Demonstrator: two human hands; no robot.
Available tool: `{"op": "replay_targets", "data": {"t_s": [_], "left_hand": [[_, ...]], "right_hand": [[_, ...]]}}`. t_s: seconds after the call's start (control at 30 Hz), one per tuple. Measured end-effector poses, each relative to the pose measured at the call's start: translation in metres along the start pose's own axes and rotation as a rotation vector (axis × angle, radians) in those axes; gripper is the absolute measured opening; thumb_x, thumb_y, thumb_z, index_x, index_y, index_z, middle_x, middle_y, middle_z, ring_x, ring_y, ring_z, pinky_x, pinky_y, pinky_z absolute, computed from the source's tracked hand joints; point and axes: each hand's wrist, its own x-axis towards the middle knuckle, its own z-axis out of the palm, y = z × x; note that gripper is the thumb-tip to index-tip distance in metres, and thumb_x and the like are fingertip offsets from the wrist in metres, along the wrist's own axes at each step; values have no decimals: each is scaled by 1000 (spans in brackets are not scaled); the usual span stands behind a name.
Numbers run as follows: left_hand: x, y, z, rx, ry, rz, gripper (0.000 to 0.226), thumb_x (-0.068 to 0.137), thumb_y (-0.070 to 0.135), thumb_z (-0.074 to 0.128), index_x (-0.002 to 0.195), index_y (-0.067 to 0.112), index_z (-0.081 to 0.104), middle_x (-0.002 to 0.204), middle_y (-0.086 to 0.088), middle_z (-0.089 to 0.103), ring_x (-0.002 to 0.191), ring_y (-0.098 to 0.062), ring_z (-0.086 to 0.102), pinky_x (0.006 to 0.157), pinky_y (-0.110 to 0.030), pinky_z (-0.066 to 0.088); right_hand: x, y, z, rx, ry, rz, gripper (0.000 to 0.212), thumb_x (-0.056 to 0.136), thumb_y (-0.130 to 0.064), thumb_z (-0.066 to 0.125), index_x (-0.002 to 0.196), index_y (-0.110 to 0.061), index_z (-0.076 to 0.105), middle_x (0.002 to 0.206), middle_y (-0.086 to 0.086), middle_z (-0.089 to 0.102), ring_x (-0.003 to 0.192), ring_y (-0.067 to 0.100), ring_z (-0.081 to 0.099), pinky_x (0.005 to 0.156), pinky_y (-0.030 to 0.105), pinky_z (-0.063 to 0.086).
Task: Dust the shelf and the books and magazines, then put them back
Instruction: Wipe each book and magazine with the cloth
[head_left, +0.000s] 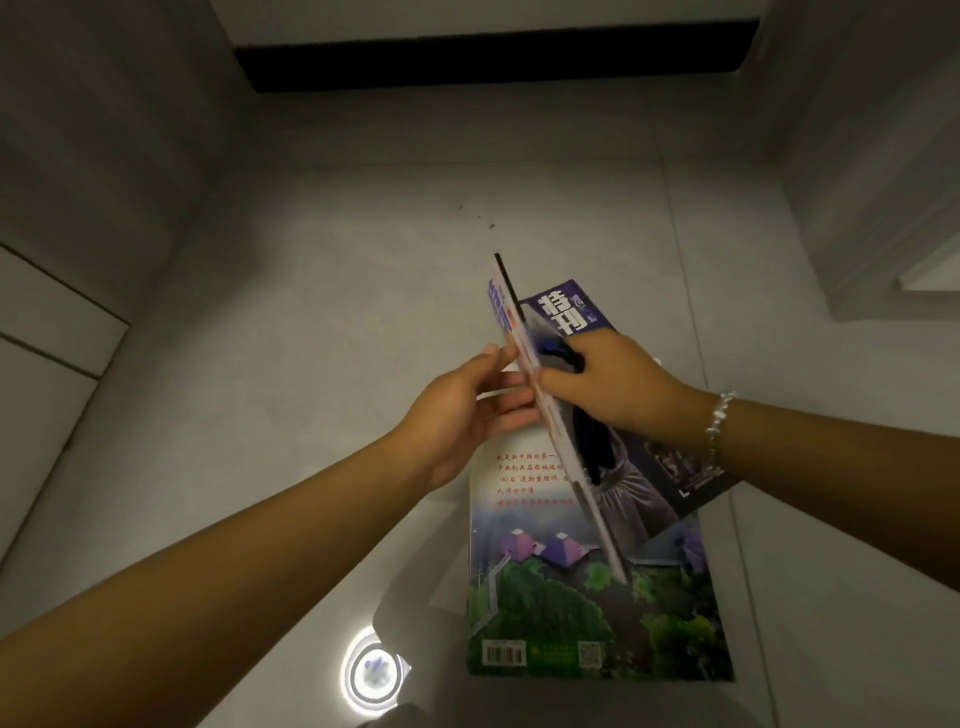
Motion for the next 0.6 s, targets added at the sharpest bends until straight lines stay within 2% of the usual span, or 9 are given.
{"op": "replay_targets", "data": {"t_s": [0.03,0.1,0.17,0.27,0.33,0.4,0.47,0.6], "left_hand": [[0,-1,1,6,7,-1,25,99,31,44,102,20,66,97,-6,63,90,-18,64,74,-28,58],[1,-3,2,5,58,0,18,98,30,47,100,27,65,103,-5,61,95,-16,62,77,-30,57],[3,-5,0,-68,132,-24,13,97,29,49,104,23,59,113,-8,56,104,-17,57,85,-36,55],[8,-6,-4,-128,167,-36,26,95,40,50,110,19,55,115,-8,54,114,-22,55,98,-41,48],[8,-4,-6,-117,109,-24,33,92,50,46,107,24,61,110,-7,61,103,-20,59,96,-39,46],[7,-3,-10,-113,60,-37,43,87,57,45,112,27,64,113,-8,65,103,-24,62,98,-40,46],[8,-7,-16,-103,32,-38,51,88,53,45,125,22,60,120,-8,66,109,-27,63,95,-40,51],[10,-18,-34,-95,173,4,40,94,30,54,129,11,54,109,-9,71,91,-25,71,71,-36,60]], "right_hand": [[-2,1,-6,48,9,27,23,88,-25,60,94,-4,67,86,11,69,78,20,66,74,33,54],[-6,1,-18,207,20,88,16,89,-20,59,78,-11,68,68,0,70,61,7,65,59,19,51],[-8,-2,-32,402,73,148,19,87,-13,59,70,-14,66,57,-3,68,50,6,61,55,19,48],[-10,-10,-52,689,78,202,17,87,-7,54,74,-6,65,59,5,68,48,13,61,55,25,51],[-11,-12,-64,825,37,231,19,89,-8,50,77,-4,64,58,6,68,45,13,61,49,22,51],[-13,-10,-72,938,-9,248,20,91,-11,47,83,-5,64,62,7,69,46,13,62,49,21,53],[-14,-3,-74,980,-16,265,19,93,-13,47,89,-5,64,69,7,71,51,14,64,53,24,55],[-11,21,-74,900,4,289,15,93,-12,52,93,-5,65,77,8,73,61,16,69,57,26,57]]}}
